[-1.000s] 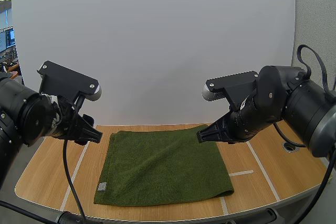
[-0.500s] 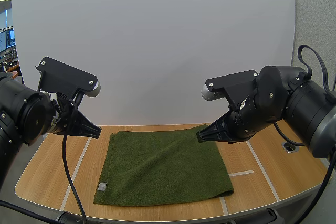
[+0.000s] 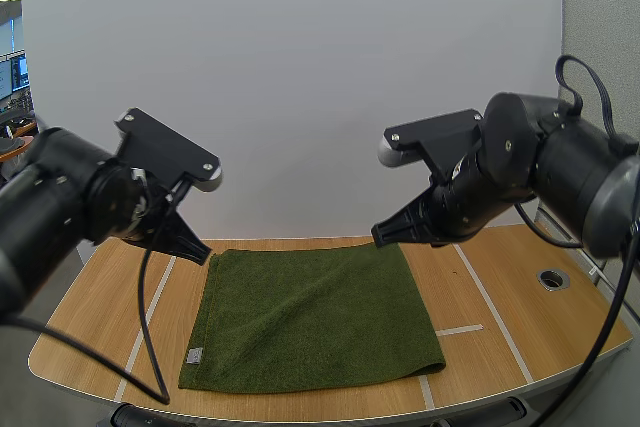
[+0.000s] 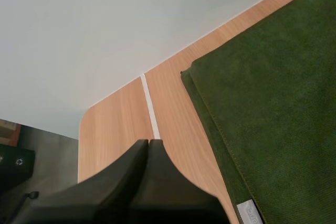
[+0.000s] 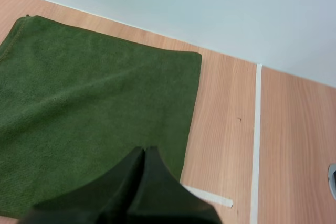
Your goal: Fold the towel
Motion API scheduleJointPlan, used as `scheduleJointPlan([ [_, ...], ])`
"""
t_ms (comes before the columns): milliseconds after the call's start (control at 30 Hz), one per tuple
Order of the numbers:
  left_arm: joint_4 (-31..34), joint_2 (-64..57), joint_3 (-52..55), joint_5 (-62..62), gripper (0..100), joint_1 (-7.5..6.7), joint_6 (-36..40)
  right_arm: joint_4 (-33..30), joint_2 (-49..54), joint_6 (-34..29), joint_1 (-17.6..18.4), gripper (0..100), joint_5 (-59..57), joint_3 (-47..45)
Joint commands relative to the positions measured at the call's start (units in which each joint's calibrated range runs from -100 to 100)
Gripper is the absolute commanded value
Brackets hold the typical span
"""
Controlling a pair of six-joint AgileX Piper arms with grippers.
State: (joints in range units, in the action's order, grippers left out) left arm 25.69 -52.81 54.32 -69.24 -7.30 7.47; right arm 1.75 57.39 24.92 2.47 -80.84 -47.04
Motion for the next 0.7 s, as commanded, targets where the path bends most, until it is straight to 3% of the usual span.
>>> scheduleJointPlan([
  [0, -2.0, 2.9, -0.3, 1.4, 0, 0.14, -0.5, 0.2, 0.1, 2.3, -0.2, 0, -0.6, 1.4],
  [233, -7.3, 3.9, -0.3, -2.2, 0, 0.14, -3.7, 0.2, 0.1, 2.3, -0.2, 0, -3.6, 1.4],
  [433, -19.7, 3.9, -0.3, -16.0, 0, 0.14, -12.9, 0.2, 0.1, 3.1, -0.2, 0, -4.9, 1.4],
  [667, -19.9, 3.9, -0.3, -11.7, 0, 0.74, -14.7, 0.2, 0.1, 5.0, -0.2, 0, -4.7, 1.4],
])
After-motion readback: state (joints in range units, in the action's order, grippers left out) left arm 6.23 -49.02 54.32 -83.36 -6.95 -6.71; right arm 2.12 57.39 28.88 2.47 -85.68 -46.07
